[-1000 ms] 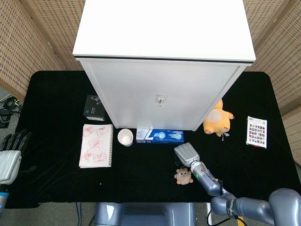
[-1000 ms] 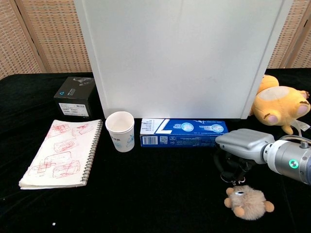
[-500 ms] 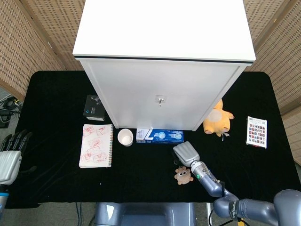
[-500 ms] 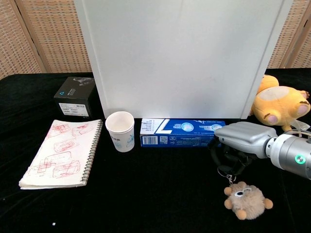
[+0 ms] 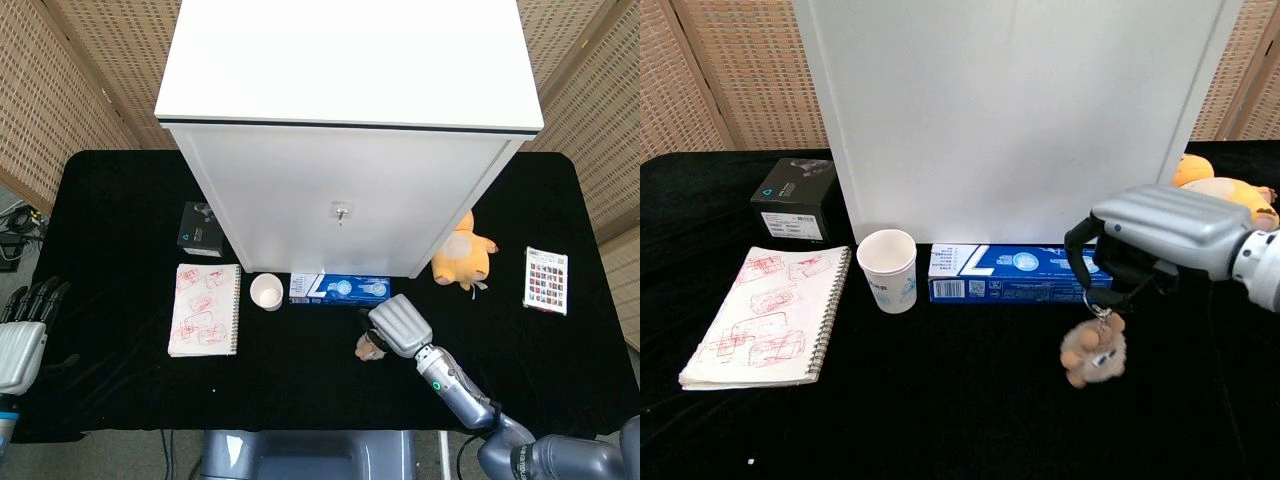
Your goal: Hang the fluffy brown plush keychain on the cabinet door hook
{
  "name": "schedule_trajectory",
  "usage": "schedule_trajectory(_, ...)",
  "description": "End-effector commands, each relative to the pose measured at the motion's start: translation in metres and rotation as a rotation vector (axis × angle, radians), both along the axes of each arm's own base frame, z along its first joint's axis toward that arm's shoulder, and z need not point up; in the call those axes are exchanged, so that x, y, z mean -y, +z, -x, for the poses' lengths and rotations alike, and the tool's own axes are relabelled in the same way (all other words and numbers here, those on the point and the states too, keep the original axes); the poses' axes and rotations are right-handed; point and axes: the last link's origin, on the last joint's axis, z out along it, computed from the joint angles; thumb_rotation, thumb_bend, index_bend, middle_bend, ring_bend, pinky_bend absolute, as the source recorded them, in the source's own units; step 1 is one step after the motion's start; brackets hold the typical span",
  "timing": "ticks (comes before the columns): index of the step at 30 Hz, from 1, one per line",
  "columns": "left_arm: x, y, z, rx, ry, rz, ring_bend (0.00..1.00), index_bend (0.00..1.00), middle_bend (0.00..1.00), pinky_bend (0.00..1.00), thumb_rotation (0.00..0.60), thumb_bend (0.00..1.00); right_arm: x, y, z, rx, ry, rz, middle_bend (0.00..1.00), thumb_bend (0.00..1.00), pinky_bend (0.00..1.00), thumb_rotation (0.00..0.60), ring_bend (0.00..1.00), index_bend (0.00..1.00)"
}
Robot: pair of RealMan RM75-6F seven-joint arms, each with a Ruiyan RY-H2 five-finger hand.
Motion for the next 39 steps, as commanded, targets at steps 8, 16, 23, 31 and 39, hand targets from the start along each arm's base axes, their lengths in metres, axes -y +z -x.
schedule_trajectory(8,0.002,0.005,-0.002,0.015,-0.008,-0.013,0.0,0.0,0.0,0.0,0.6,0.0,-0.011,0.065,-0.026,0.04,0.252,0.192,0.94,0.64,1.0,0.6,0.93,0.69)
schedule_trajectory(16,0.001,0.008,-0.001,0.027,-0.003,-0.02,0.0,0.0,0.0,0.0,0.6,0.0,-0.005,0.112,-0.052,-0.008,0.381,0.353,0.95,0.64,1.0,0.6,0.94,0.7)
schedule_trajectory(23,0.0,0.009,0.0,0.028,0.003,-0.021,0.0,0.0,0.0,0.0,0.6,0.0,0.002,0.149,-0.069,-0.044,0.442,0.477,0.95,0.64,1.0,0.6,0.94,0.7)
schedule_trajectory(31,-0.002,0.008,0.0,0.027,0.007,-0.017,0.0,0.0,0.0,0.0,0.6,0.0,0.016,0.169,-0.084,-0.063,0.439,0.564,0.95,0.64,1.0,0.6,0.94,0.72)
schedule_trajectory(39,-0.003,0.007,0.0,0.025,0.012,-0.015,0.0,0.0,0.0,0.0,0.6,0.0,0.032,0.168,-0.105,-0.105,0.453,0.617,0.95,0.64,1.0,0.6,0.94,0.72)
